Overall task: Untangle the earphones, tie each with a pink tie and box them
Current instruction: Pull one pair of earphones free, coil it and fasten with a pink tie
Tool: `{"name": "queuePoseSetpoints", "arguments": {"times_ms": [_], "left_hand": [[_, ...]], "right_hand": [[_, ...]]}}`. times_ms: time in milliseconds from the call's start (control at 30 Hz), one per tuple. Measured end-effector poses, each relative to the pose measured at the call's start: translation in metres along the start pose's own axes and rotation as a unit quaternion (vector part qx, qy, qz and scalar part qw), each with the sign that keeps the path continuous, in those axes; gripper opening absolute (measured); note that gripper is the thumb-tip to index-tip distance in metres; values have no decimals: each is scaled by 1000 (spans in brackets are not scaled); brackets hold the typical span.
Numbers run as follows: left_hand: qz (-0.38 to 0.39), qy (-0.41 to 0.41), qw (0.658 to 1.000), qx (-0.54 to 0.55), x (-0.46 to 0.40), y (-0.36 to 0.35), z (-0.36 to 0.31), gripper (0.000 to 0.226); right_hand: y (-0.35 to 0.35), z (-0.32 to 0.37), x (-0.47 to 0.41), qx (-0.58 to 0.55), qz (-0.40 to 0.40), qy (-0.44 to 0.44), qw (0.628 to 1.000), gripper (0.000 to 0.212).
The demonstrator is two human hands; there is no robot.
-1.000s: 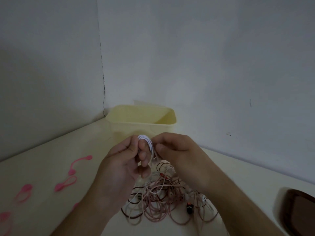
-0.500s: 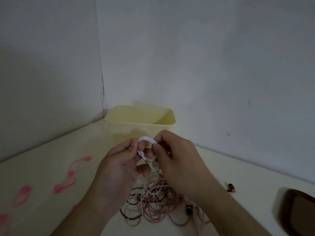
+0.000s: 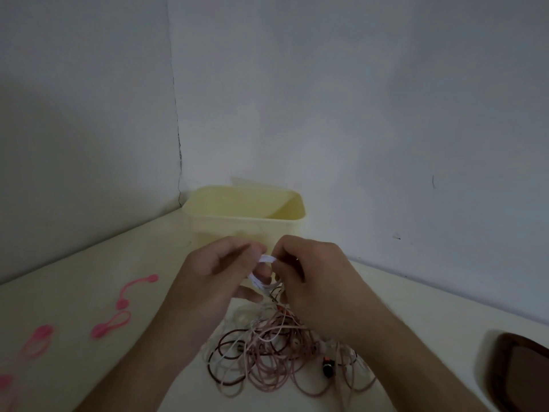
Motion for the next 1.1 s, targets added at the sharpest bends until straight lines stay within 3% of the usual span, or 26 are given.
{"name": "queuePoseSetpoints", "arguments": {"times_ms": [67, 167, 300, 433, 700, 833, 933, 1033, 1100], "left_hand": [[22, -26, 997, -65, -2, -1, -3, 8], [43, -44, 994, -87, -2, 0, -3, 14], [-40, -66, 996, -46, 5, 19, -8, 13], [-87, -8, 995, 42, 16, 32, 12, 8], [-26, 11, 1000, -7, 22, 36, 21, 14], [-72, -2, 997, -31, 23, 51, 23, 10], [-133, 6, 991, -21, 19, 79, 21, 6], [-208, -6, 977, -36, 12, 125, 19, 12], [-251, -20, 964, -84, 11, 149, 16, 17]], "right_hand": [[-6, 2, 0, 27, 18, 10, 999, 16], [-12, 0, 0, 22, 27, 2, 999, 14], [-13, -3, 1, -80, 24, -34, 996, 10], [-15, 0, 4, -161, -10, -46, 986, 15], [-35, 5, 6, -38, 6, -51, 998, 18], [-46, 9, 7, -136, 35, -78, 987, 16], [-40, 3, 9, -180, -14, -96, 979, 20], [-44, 11, 2, -140, -44, -91, 985, 25], [-73, 29, -15, -66, 22, -72, 995, 35]]}}
Point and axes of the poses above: each hand's wrist, its own x-axis away from the middle knuckle, its own y-axis out of the back of the hand, z = x × y, the point moved 10 cm from there along -x, towards the middle knuckle, and after that the axes turned 6 degrees about -x, right-handed, at the moved point
